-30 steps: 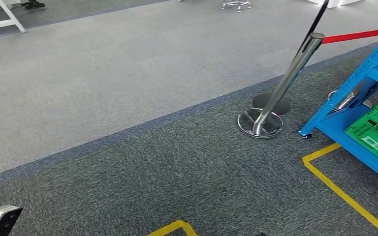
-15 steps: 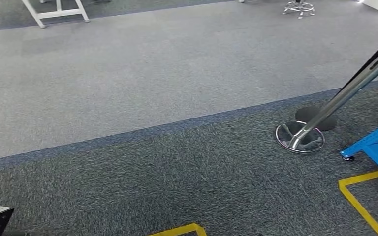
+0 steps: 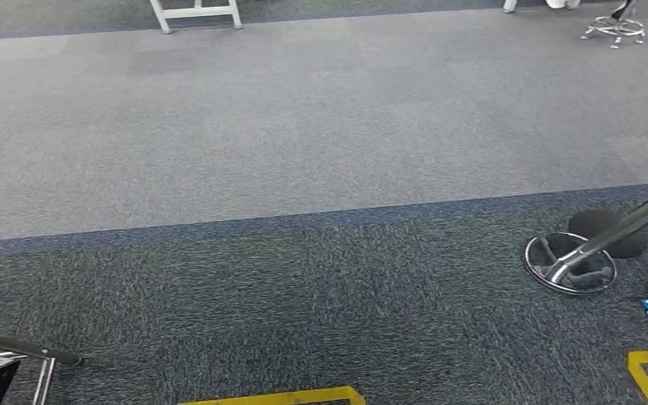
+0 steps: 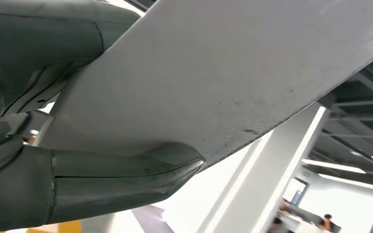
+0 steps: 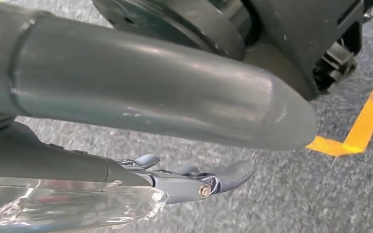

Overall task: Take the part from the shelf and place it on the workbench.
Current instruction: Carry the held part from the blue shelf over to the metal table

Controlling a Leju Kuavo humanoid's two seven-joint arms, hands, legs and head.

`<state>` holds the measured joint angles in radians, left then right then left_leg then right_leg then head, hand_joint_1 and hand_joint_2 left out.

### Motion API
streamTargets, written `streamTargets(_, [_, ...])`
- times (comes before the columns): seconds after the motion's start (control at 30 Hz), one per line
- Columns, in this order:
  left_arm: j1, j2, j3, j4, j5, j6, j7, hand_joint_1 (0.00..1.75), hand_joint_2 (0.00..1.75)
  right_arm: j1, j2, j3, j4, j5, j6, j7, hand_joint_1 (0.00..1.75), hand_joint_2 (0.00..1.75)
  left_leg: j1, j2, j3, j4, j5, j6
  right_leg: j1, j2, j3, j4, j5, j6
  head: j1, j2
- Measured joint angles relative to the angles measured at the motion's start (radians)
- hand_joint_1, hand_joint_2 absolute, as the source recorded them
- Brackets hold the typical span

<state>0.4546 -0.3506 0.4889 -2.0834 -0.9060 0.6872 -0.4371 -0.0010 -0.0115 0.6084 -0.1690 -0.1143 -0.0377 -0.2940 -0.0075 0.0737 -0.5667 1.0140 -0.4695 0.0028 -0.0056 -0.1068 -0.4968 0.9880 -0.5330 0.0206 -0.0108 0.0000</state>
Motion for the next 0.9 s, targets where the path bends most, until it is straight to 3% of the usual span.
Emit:
streamTargets(0.07, [0.002, 0.000, 0.002, -0.001, -0.005, 0.004, -0.004, 1.75, 1.75, -0.004, 0.000, 0.000, 0.000, 0.000, 0.000, 0.000, 0.00, 0.00, -0.003, -0.018, 0.000, -0.006, -0.002, 0.014, 0.000, -0.022, 0.010, -0.002, -0.006, 0.011, 0.001, 0.000])
streamTargets(0.13, [0.004, 0.000, 0.004, -0.006, -0.011, 0.007, -0.009, 1.75, 1.75, -0.010, 0.000, 0.001, 0.000, 0.000, 0.000, 0.000, 0.00, 0.00, 0.000, -0.041, 0.004, -0.014, 0.003, 0.027, -0.003, 0.007, 0.007, 0.021, -0.028, 0.021, 0.004, 0.000])
streamTargets(0.2, [0.000, -0.002, 0.004, -0.011, -0.020, 0.009, -0.015, 1.75, 1.75, -0.011, 0.000, 0.002, 0.000, 0.000, 0.001, 0.000, 0.00, 0.00, 0.004, -0.063, 0.007, -0.018, 0.006, 0.036, -0.006, 0.071, -0.043, 0.125, -0.083, 0.024, 0.009, 0.000])
streamTargets(0.23, [-0.003, -0.003, 0.004, -0.014, -0.023, 0.010, -0.017, 1.75, 1.75, -0.009, 0.000, 0.002, 0.000, 0.000, 0.002, 0.001, 0.00, 0.00, 0.004, -0.076, 0.006, -0.018, 0.006, 0.039, -0.007, 0.091, -0.081, 0.199, -0.114, 0.025, 0.011, 0.000])
streamTargets(0.27, [-0.004, -0.004, 0.004, -0.016, -0.026, 0.010, -0.018, 1.75, 1.75, -0.007, 0.000, 0.002, 0.000, 0.000, 0.002, 0.001, 0.00, 0.00, 0.003, -0.089, 0.007, -0.018, 0.006, 0.040, -0.007, 0.100, -0.118, 0.263, -0.134, 0.025, 0.011, 0.000])
streamTargets(0.3, [-0.005, -0.004, 0.004, -0.018, -0.029, 0.010, -0.020, 1.75, 1.75, -0.004, 0.000, 0.003, 0.000, 0.000, 0.002, 0.001, 0.00, 0.00, 0.002, -0.103, 0.007, -0.018, 0.006, 0.040, -0.007, 0.104, -0.144, 0.299, -0.135, 0.025, 0.011, 0.000])
streamTargets(0.33, [-0.005, -0.004, 0.004, -0.020, -0.031, 0.010, -0.021, 1.75, 1.75, -0.001, 0.000, 0.003, 0.000, 0.000, 0.002, 0.001, 0.00, 0.00, 0.002, -0.118, 0.009, -0.017, 0.005, 0.040, -0.007, 0.106, -0.152, 0.297, -0.114, 0.025, 0.011, 0.000])
streamTargets(0.37, [-0.005, -0.005, 0.004, -0.023, -0.033, 0.010, -0.022, 1.75, 1.75, 0.000, 0.000, 0.003, 0.000, 0.000, 0.002, 0.002, 0.00, 0.00, 0.002, -0.132, 0.012, -0.017, 0.004, 0.039, -0.007, 0.111, -0.141, 0.255, -0.074, 0.024, 0.011, 0.000])
streamTargets(0.43, [-0.006, -0.005, 0.005, -0.030, -0.035, 0.010, -0.023, 1.75, 1.75, 0.001, 0.000, 0.003, 0.000, 0.000, 0.001, 0.001, 0.00, 0.00, 0.001, -0.158, 0.015, -0.013, 0.000, 0.033, -0.012, 0.153, -0.089, 0.114, 0.007, 0.022, 0.012, 0.000])
streamTargets(0.5, [-0.007, -0.005, 0.005, -0.035, -0.035, 0.010, -0.023, 1.75, 1.75, 0.000, 0.000, 0.003, 0.000, 0.000, 0.001, 0.001, 0.00, 0.00, 0.001, -0.180, 0.009, -0.008, -0.002, 0.022, -0.016, 0.190, -0.052, 0.031, 0.032, 0.017, 0.011, 0.000])
streamTargets(0.57, [-0.006, -0.006, 0.005, -0.039, -0.036, 0.010, -0.023, 1.75, 1.75, -0.001, 0.001, 0.003, 0.000, 0.000, 0.001, 0.001, 0.00, 0.00, 0.004, -0.204, 0.000, -0.006, 0.001, 0.010, -0.014, 0.178, -0.043, 0.021, 0.027, 0.007, 0.010, 0.000])
streamTargets(0.6, [-0.005, -0.006, 0.005, -0.041, -0.036, 0.010, -0.023, 1.75, 1.75, -0.001, 0.001, 0.003, 0.000, 0.000, 0.001, 0.001, 0.00, 0.00, 0.005, -0.200, -0.003, -0.002, -0.001, 0.005, -0.013, 0.165, -0.042, 0.018, 0.029, 0.001, 0.010, 0.000])
streamTargets(0.67, [-0.006, -0.005, 0.006, -0.045, -0.040, 0.011, -0.024, 1.75, 1.75, -0.001, 0.003, 0.003, 0.000, 0.000, -0.001, 0.001, 0.00, 0.00, 0.004, -0.154, -0.026, 0.046, -0.034, -0.005, -0.014, 0.138, -0.038, 0.011, 0.032, -0.010, 0.005, 0.000])
streamTargets(0.73, [-0.010, -0.005, 0.006, -0.051, -0.050, 0.011, -0.023, 1.75, 1.75, 0.001, 0.004, 0.004, 0.000, -0.004, -0.005, 0.000, 0.00, 0.00, 0.005, -0.097, -0.084, 0.166, -0.098, -0.013, -0.011, 0.109, -0.036, 0.010, 0.030, -0.019, 0.001, 0.000])
streamTargets(0.8, [-0.011, -0.005, 0.008, -0.054, -0.065, 0.011, -0.016, 1.75, 1.75, 0.003, 0.004, 0.007, 0.000, -0.007, -0.006, 0.001, 0.00, 0.00, 0.010, -0.084, -0.134, 0.265, -0.130, -0.019, -0.008, 0.078, -0.034, 0.010, 0.026, -0.022, 0.001, 0.000])
streamTargets(0.83, [-0.011, -0.005, 0.010, -0.056, -0.071, 0.011, -0.009, 1.75, 1.75, 0.003, 0.004, 0.008, 0.000, -0.007, -0.006, 0.001, 0.00, 0.00, 0.011, -0.081, -0.135, 0.267, -0.118, -0.019, -0.008, 0.064, -0.033, 0.010, 0.024, -0.022, 0.001, 0.000])
streamTargets(0.9, [-0.011, -0.005, 0.017, -0.061, -0.083, 0.011, 0.005, 1.75, 1.75, 0.002, 0.004, 0.012, 0.000, -0.007, -0.005, 0.001, 0.00, 0.00, 0.011, -0.064, -0.083, 0.171, -0.053, -0.015, -0.007, 0.039, -0.024, 0.010, 0.018, -0.019, 0.001, 0.000])
